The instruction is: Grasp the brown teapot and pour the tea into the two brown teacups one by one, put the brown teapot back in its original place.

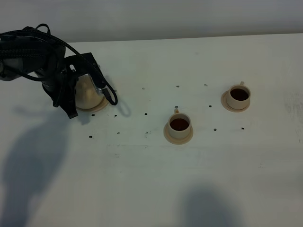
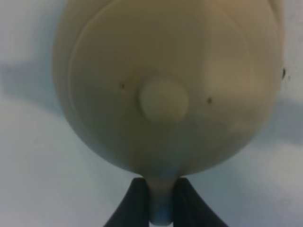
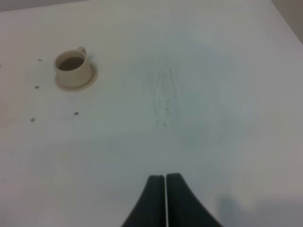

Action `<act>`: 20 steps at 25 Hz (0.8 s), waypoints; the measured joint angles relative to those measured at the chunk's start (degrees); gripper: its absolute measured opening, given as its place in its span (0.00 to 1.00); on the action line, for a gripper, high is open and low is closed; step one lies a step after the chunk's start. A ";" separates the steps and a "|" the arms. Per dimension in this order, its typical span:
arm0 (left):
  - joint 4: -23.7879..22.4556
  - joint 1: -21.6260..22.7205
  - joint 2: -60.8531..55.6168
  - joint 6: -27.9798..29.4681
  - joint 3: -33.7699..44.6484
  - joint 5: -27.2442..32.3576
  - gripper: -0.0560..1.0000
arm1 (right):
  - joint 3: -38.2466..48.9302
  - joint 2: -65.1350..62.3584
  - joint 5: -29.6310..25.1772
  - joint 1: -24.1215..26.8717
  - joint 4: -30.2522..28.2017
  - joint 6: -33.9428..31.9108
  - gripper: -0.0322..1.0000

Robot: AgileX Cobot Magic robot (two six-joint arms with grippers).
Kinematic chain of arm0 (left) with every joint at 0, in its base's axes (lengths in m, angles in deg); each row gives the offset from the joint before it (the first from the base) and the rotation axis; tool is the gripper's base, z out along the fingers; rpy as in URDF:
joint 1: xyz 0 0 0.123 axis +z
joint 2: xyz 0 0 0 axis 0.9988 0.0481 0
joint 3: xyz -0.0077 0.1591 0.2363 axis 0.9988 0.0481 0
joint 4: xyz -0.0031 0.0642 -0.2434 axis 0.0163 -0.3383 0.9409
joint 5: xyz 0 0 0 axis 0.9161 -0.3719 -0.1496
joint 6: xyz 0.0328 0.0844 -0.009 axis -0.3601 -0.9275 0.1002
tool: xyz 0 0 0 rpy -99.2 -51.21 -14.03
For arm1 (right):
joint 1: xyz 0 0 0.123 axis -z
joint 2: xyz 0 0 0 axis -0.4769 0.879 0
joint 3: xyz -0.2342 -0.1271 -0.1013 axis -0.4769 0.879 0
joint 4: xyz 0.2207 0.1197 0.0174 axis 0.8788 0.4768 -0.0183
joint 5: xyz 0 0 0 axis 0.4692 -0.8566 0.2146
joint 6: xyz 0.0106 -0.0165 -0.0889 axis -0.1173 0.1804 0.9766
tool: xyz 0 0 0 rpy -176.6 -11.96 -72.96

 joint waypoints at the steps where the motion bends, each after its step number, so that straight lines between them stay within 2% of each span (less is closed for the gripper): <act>1: 0.07 0.00 0.00 0.00 0.00 0.00 0.20 | 0.00 0.00 0.00 0.00 0.00 0.00 0.01; 16: 0.07 0.00 0.10 0.03 0.00 -0.21 0.20 | 0.00 0.00 0.00 0.00 0.00 0.00 0.01; 20: 0.13 0.00 0.10 0.03 0.00 -0.43 0.27 | 0.00 0.00 0.00 0.00 0.00 0.00 0.01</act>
